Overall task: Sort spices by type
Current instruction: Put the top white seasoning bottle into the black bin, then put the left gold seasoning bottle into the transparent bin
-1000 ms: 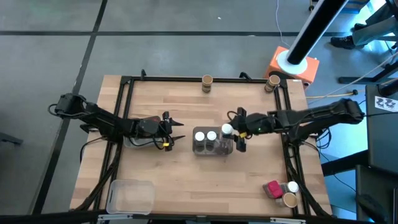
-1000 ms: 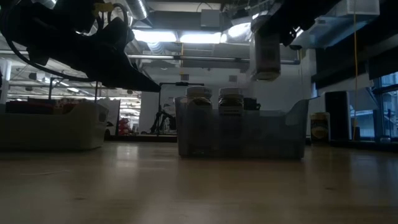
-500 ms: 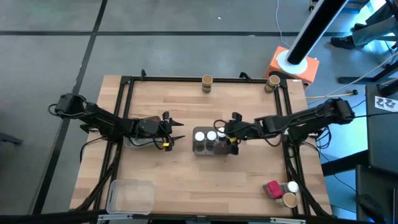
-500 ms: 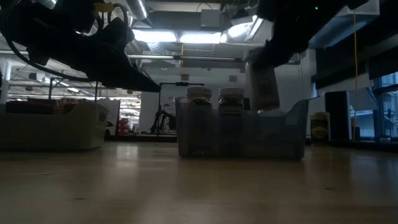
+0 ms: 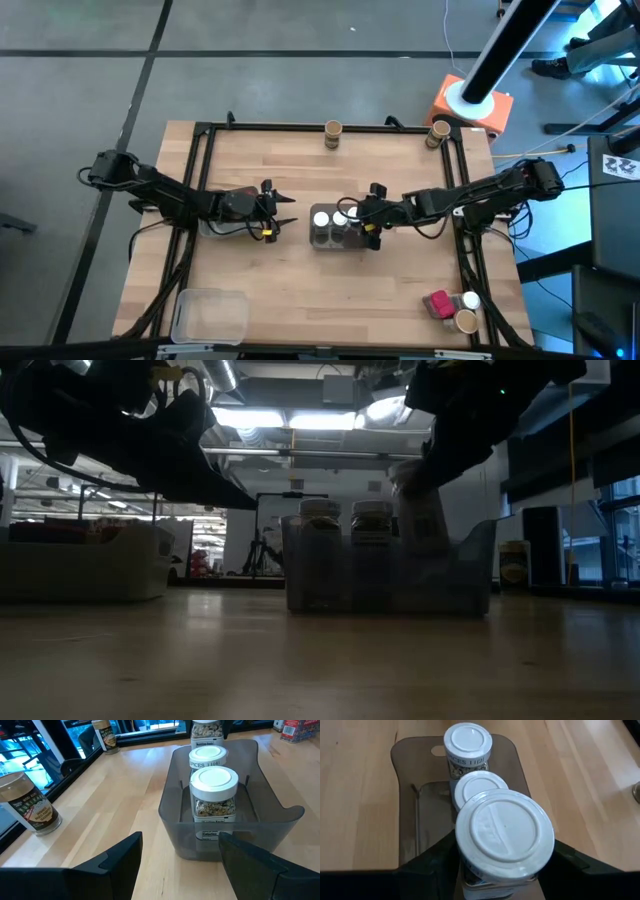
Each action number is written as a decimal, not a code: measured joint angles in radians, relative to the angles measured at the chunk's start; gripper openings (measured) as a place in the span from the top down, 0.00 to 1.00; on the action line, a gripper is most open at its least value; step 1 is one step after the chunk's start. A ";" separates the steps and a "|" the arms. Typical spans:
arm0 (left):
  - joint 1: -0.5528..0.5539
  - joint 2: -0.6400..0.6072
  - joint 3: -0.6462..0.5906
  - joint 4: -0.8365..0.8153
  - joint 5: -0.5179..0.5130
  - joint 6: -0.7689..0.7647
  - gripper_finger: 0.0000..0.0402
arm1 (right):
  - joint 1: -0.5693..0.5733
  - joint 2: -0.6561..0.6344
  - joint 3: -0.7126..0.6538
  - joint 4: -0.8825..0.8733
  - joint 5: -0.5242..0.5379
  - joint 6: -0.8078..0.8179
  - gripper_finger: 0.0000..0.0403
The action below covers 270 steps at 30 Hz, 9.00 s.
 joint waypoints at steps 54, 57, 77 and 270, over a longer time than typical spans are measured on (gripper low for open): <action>0.000 0.000 0.000 0.013 0.000 0.001 0.38 | -0.001 -0.003 -0.254 0.357 0.024 0.051 0.22; 0.000 0.000 0.000 0.013 0.000 0.001 0.38 | -0.001 -0.003 -0.248 0.353 0.024 0.028 0.17; 0.000 0.000 0.000 0.011 0.000 0.000 0.38 | -0.001 -0.003 0.072 -0.090 0.148 0.001 0.14; -0.040 -0.111 0.000 -0.110 -0.001 -0.043 0.38 | -0.053 0.408 0.504 0.231 -0.013 -0.315 0.29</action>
